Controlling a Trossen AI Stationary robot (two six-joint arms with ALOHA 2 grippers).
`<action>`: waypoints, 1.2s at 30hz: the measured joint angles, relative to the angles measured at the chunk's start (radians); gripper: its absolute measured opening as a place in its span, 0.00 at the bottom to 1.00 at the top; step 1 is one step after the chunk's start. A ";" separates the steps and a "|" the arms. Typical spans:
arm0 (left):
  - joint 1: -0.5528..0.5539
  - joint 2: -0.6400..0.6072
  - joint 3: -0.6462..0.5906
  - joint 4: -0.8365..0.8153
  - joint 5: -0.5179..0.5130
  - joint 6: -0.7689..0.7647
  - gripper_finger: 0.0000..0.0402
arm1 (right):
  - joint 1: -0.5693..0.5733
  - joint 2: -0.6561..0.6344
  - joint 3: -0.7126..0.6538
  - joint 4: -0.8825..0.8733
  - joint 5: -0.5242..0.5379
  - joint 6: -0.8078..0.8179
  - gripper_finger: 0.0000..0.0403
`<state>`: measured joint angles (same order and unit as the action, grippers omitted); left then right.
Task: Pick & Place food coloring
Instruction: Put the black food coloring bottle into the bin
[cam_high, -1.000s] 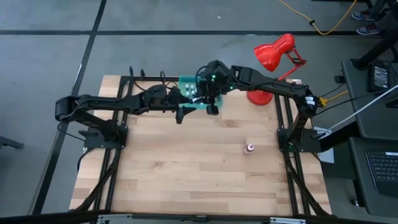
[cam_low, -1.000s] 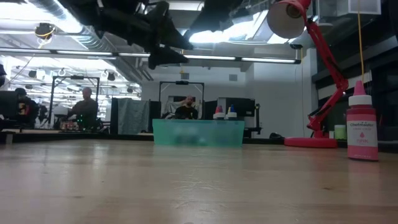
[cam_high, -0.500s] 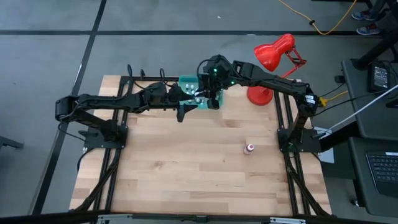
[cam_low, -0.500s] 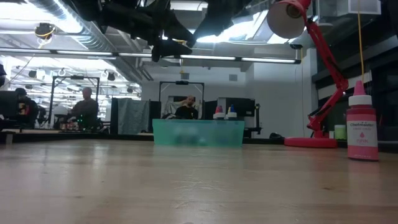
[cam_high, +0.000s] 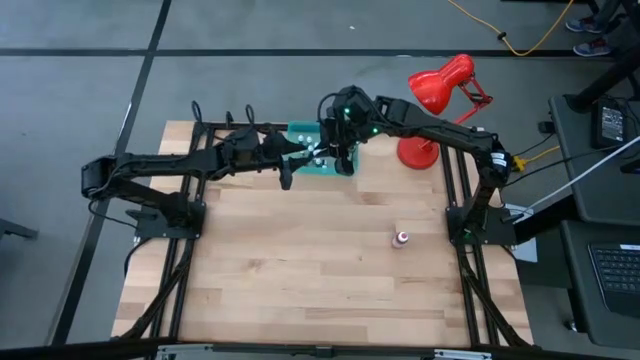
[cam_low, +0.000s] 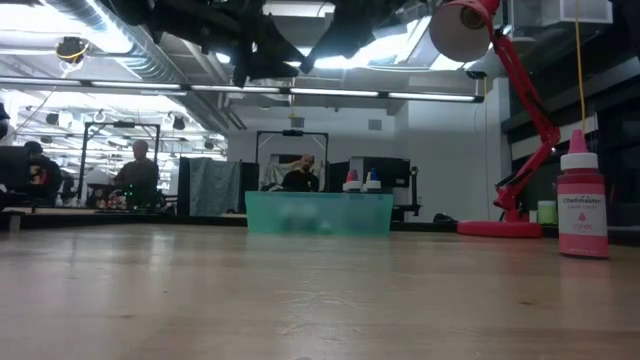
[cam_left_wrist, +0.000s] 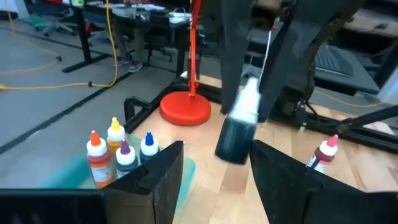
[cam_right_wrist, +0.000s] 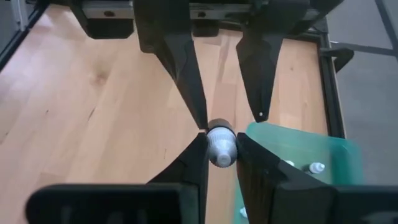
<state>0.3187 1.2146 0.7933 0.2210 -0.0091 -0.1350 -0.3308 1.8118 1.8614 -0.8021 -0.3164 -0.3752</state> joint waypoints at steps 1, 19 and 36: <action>0.002 0.000 0.000 -0.005 0.001 0.000 0.46 | 0.001 0.000 0.000 0.000 0.001 0.000 0.17; 0.005 0.006 0.000 0.056 0.054 0.000 0.42 | 0.001 0.000 -0.001 0.005 -0.003 0.000 0.17; 0.005 0.022 0.000 0.060 0.105 -0.009 0.41 | 0.035 0.000 -0.002 0.003 0.001 0.000 0.18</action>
<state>0.3233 1.2367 0.7929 0.2808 0.0957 -0.1441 -0.2960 1.8118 1.8599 -0.7986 -0.3156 -0.3748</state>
